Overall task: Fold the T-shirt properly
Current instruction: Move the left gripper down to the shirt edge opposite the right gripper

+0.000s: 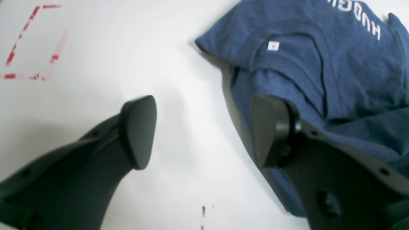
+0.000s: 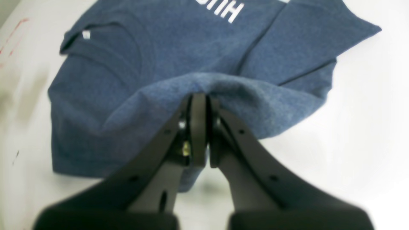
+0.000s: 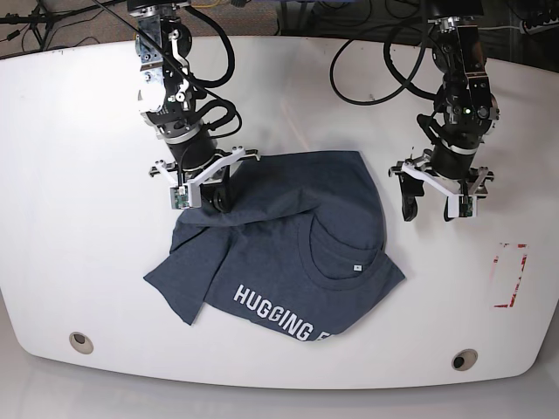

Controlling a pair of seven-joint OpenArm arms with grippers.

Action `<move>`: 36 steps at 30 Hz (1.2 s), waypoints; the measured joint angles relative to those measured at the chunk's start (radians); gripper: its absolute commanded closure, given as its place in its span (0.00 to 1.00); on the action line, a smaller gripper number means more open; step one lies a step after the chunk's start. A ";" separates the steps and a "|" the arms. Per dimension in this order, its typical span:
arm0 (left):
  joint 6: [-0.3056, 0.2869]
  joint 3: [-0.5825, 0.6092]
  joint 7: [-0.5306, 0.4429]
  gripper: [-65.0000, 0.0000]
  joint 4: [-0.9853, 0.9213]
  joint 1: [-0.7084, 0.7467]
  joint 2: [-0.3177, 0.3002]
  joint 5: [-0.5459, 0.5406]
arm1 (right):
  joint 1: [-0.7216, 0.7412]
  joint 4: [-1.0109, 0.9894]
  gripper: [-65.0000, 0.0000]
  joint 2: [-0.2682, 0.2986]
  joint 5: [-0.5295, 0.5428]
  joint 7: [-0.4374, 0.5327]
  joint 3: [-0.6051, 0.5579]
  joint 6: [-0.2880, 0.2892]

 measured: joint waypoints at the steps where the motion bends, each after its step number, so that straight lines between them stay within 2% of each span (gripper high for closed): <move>1: 0.000 0.002 -0.001 0.35 -0.001 0.002 0.000 0.000 | -0.001 0.003 1.00 0.004 0.000 0.001 0.000 0.002; 19: 0.000 0.003 0.001 0.33 -0.077 -0.021 0.006 0.003 | 0.013 0.024 1.00 0.010 0.000 0.004 0.000 0.000; 36: -0.003 0.058 0.005 0.34 -0.098 -0.055 0.003 0.000 | 0.008 0.018 1.00 0.013 0.000 0.003 0.000 0.002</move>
